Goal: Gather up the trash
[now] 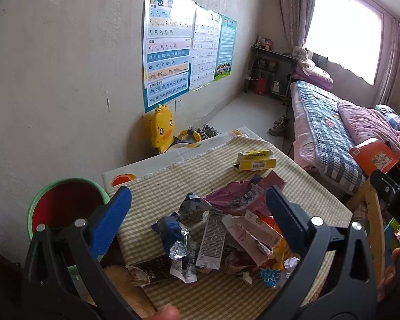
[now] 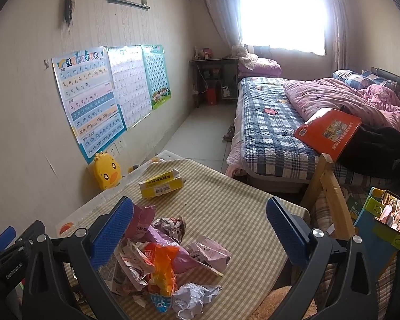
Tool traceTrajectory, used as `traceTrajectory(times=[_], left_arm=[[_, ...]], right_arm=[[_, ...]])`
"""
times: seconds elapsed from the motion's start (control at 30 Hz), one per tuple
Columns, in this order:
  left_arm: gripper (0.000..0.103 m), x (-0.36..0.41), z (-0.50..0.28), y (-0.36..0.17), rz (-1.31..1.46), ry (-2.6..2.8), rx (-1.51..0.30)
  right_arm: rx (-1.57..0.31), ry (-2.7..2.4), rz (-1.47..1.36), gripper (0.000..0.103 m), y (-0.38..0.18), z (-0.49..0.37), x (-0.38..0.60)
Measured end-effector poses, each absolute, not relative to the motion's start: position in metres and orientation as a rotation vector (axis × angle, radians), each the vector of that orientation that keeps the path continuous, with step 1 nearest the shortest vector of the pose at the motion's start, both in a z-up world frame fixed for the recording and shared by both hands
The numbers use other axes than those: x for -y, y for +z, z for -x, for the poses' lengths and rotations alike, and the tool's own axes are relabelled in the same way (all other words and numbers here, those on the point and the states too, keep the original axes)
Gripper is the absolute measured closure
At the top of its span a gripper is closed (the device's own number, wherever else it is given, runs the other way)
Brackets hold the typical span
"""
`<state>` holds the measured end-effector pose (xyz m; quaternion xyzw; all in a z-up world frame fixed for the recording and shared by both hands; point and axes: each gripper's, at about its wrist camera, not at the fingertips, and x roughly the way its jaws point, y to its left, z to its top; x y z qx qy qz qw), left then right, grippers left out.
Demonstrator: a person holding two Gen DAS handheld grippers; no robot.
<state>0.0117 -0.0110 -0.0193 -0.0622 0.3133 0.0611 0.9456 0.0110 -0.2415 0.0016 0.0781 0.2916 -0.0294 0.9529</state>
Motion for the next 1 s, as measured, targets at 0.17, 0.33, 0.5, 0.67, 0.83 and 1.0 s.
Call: traceTrajectory(times=[0.17, 0.33, 0.5, 0.67, 0.83, 1.0], left_arm=[[0.004, 0.0097, -0.0092, -0.0185, 0.124, 0.129, -0.629], [0.004, 0.0097, -0.0089, -0.0183, 0.125, 0.131, -0.63], [0.004, 0.0112, -0.0083, -0.0178, 0.112, 0.14, -0.627], [0.004, 0.0108, -0.0073, -0.0176, 0.101, 0.144, -0.618], [0.004, 0.0123, -0.0086, -0.0198, 0.092, 0.137, -0.63], [0.004, 0.0129, -0.0084, -0.02, 0.088, 0.139, -0.629]], right_arm=[[-0.583, -0.06, -0.155, 0.007, 0.0047, -0.0101, 0.24], [-0.583, -0.061, -0.155, 0.007, 0.0051, -0.0101, 0.24], [-0.584, -0.06, -0.154, 0.007, 0.0051, -0.0101, 0.2399], [-0.577, -0.064, -0.154, 0.007, 0.0065, -0.0092, 0.2402], [-0.577, -0.067, -0.154, 0.007, 0.0067, -0.0086, 0.2406], [-0.578, -0.07, -0.161, 0.007, 0.0069, -0.0082, 0.2427]])
